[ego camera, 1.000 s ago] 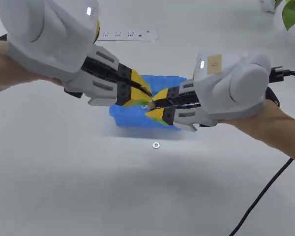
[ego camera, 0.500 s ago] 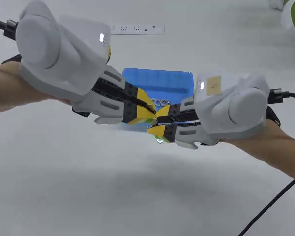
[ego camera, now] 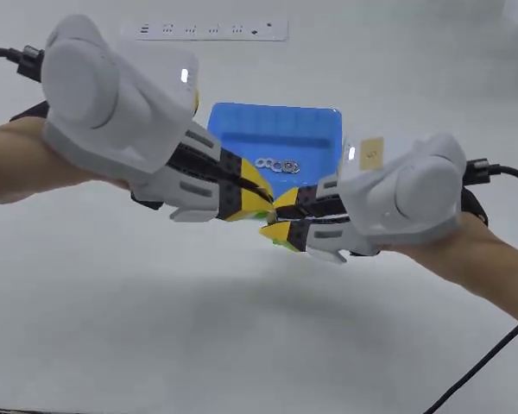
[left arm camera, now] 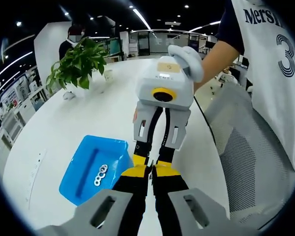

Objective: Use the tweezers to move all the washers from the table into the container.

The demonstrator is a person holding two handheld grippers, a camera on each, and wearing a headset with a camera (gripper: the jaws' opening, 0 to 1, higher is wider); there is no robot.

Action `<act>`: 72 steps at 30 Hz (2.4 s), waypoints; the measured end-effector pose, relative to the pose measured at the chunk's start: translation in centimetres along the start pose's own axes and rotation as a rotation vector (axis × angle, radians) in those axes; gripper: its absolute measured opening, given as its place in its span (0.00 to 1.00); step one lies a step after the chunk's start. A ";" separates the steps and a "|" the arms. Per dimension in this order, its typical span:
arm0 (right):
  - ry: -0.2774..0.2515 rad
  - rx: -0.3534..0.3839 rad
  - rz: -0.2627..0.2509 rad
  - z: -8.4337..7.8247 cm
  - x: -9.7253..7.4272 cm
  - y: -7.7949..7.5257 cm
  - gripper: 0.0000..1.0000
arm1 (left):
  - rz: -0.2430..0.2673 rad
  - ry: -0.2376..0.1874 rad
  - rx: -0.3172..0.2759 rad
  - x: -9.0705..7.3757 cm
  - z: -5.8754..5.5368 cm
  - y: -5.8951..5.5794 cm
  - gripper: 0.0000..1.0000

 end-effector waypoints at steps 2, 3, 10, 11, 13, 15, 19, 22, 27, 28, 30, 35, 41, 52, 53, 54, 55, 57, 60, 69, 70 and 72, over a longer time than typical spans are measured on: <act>0.001 0.007 0.001 -0.2 0.0 -0.1 0.12 | -0.004 0.000 -0.006 0.2 -0.1 0.1 0.07; 0.002 0.007 0.000 -0.2 0.0 -0.1 0.12 | -0.004 0.000 -0.006 0.2 -0.1 0.1 0.07; 0.000 0.019 0.002 -0.7 0.2 -0.3 0.12 | -0.013 0.010 -0.012 0.7 -0.4 0.4 0.07; 0.001 0.020 0.002 -0.8 0.3 -0.3 0.12 | -0.014 0.011 -0.013 0.8 -0.5 0.5 0.07; 0.004 0.021 0.002 -0.9 0.3 -0.4 0.12 | -0.016 0.012 -0.018 0.9 -0.5 0.5 0.07; 0.005 0.024 0.003 -1.0 0.3 -0.4 0.12 | -0.017 0.013 -0.017 1.0 -0.6 0.6 0.07; 0.002 0.032 0.007 -1.1 0.3 -0.3 0.12 | -0.024 0.016 -0.021 1.2 -0.4 0.4 0.07; 0.000 0.034 0.006 -1.1 0.3 -0.4 0.12 | -0.025 0.016 -0.027 1.1 -0.4 0.4 0.07; 0.006 0.033 0.005 -1.2 0.3 -0.3 0.12 | -0.027 0.015 -0.027 1.3 -0.3 0.4 0.07; 0.008 0.034 0.006 -1.2 0.3 -0.3 0.12 | -0.029 0.014 -0.029 1.3 -0.3 0.3 0.07; 0.010 0.030 0.004 -1.2 0.2 -0.3 0.12 | -0.032 0.017 -0.015 1.4 -0.2 0.2 0.07; 0.006 0.016 0.006 -0.9 0.0 -0.3 0.12 | -0.037 0.021 -0.015 1.5 -0.1 0.1 0.07; 0.010 0.016 0.013 -1.0 0.0 -0.4 0.11 | -0.040 0.022 -0.020 1.7 0.0 0.2 0.07; 0.018 0.038 0.004 -1.1 -0.2 -0.6 0.10 | -0.049 0.033 -0.006 2.1 0.4 0.3 0.07; 0.021 0.038 0.004 -1.0 -0.2 -0.6 0.10 | -0.049 0.038 0.001 2.1 0.4 0.3 0.07; 0.024 0.035 0.007 -1.0 -0.1 -0.5 0.10 | -0.052 0.047 0.005 2.0 0.4 0.1 0.07; 0.029 0.027 0.011 -1.0 -0.1 -0.5 0.10 | -0.051 0.052 0.011 2.0 0.4 0.1 0.07; 0.036 0.018 0.015 -0.8 0.0 -0.3 0.10 | -0.049 0.059 0.012 1.8 0.2 0.1 0.07; 0.029 0.017 0.017 -0.5 0.0 -0.2 0.10 | -0.045 0.059 0.010 1.3 0.3 0.0 0.07; 0.012 0.004 0.028 1.0 -0.2 0.6 0.10 | -0.031 0.051 0.002 -0.1 0.6 -0.4 0.07; 0.010 0.001 0.028 1.1 -0.2 0.6 0.10 | -0.027 0.050 0.005 -0.3 0.7 -0.5 0.07; 0.006 -0.002 0.026 1.4 -0.3 0.7 0.10 | -0.022 0.047 0.007 -0.6 0.9 -0.6 0.07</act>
Point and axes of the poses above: the centre of the closed fingertips' face, and the gripper's own axes: x roughly forward along the fingers, y roughly to its left, z roughly out of its top, the point moved 5 cm from there along -x, roughly backward along the fingers, and after that the axes turned 1 degree about x, right-handed, at the moved point
